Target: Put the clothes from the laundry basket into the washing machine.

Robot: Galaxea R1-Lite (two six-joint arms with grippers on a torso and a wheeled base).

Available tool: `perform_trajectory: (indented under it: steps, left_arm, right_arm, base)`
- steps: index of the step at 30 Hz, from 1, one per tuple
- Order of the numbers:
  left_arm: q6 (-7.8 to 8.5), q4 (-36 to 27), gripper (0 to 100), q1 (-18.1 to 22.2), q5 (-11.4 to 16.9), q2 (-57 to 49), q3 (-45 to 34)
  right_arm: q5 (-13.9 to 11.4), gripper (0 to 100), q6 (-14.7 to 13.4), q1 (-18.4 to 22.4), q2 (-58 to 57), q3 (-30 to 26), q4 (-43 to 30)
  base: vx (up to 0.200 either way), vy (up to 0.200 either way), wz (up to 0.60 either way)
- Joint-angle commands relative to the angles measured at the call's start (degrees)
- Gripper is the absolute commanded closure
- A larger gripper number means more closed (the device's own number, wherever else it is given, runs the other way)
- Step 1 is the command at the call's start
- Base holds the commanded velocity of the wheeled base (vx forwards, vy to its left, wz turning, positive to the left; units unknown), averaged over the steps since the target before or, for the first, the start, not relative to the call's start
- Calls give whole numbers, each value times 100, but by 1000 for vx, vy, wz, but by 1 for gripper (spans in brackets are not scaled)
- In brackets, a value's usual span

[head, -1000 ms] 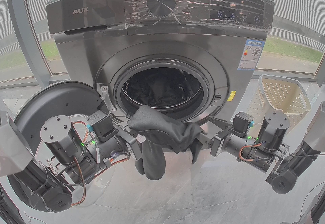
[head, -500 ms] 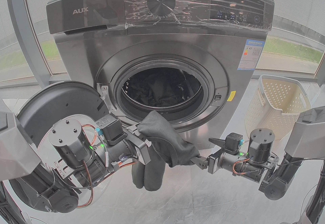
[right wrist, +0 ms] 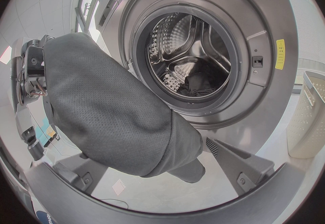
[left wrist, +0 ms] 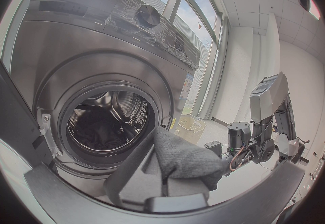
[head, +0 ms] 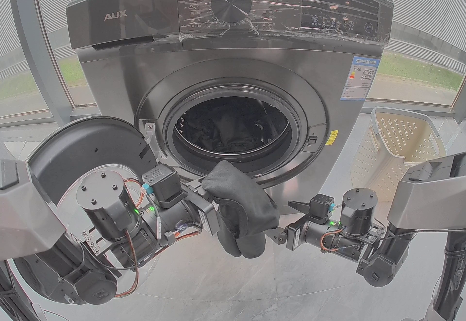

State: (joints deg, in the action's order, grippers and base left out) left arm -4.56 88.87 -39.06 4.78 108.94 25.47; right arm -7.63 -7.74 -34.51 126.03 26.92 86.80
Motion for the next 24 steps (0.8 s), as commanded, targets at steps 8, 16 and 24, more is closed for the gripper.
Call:
perform_trajectory:
  steps: [8, 16, 24]
  left_arm:
    - [8, 8, 100, 56, -3, 102, -7]
    - [16, 16, 100, 74, -3, 225, 2]
    - [8, 16, 100, 118, -3, 216, 2]
  right_arm:
    - [-19, 100, 9, -12, -52, 42, 4]
    - [-336, 100, 45, -56, -720, -257, 39]
    - [-529, 100, 1, -21, -1019, -600, 180]
  base:
    - [0, 0, 0]
    - [0, 0, 0]
    - [0, 0, 0]
